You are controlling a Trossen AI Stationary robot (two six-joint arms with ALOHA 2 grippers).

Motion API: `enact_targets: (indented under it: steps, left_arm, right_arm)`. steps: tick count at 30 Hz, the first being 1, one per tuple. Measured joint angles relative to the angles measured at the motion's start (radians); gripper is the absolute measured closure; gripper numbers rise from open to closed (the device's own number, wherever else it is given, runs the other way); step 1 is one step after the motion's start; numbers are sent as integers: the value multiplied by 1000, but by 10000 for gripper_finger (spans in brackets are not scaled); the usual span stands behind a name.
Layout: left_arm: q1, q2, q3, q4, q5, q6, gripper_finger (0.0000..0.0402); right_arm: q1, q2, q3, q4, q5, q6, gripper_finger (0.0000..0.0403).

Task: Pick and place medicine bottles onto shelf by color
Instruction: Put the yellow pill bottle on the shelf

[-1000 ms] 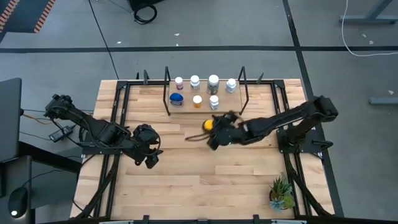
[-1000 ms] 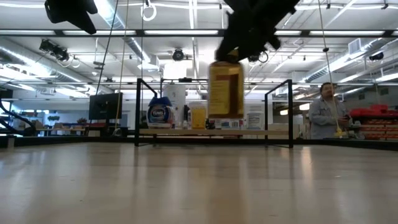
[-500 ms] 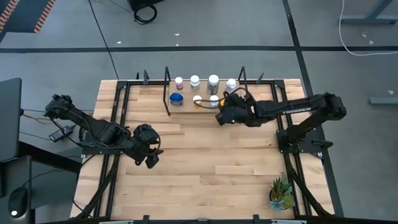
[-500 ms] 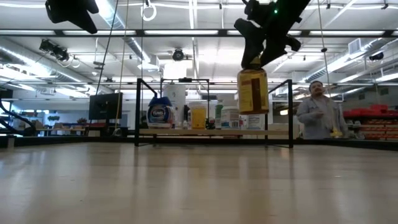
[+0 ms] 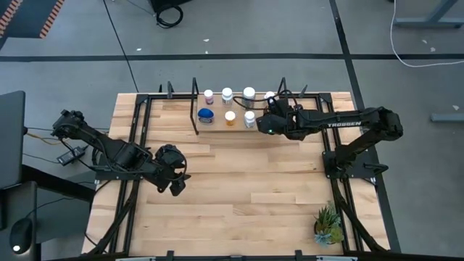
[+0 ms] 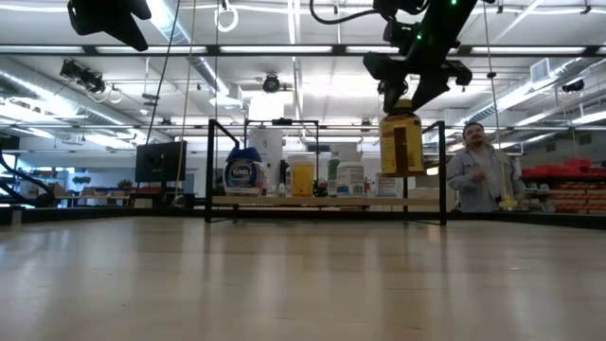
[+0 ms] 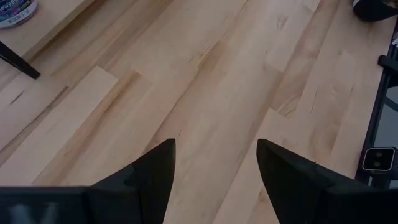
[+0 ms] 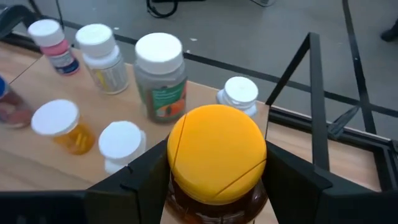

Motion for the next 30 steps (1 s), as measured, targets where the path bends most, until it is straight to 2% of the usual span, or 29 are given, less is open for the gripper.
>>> enact_targets:
  steps: [15,30]
  left_arm:
    - [0,0,0,0,0,0,170]
    - [0,0,0,0,0,1,170]
  right_arm:
    - [-37,1,-64,14,-31,112,170]
    - [-43,1,-67,50,16,97,170]
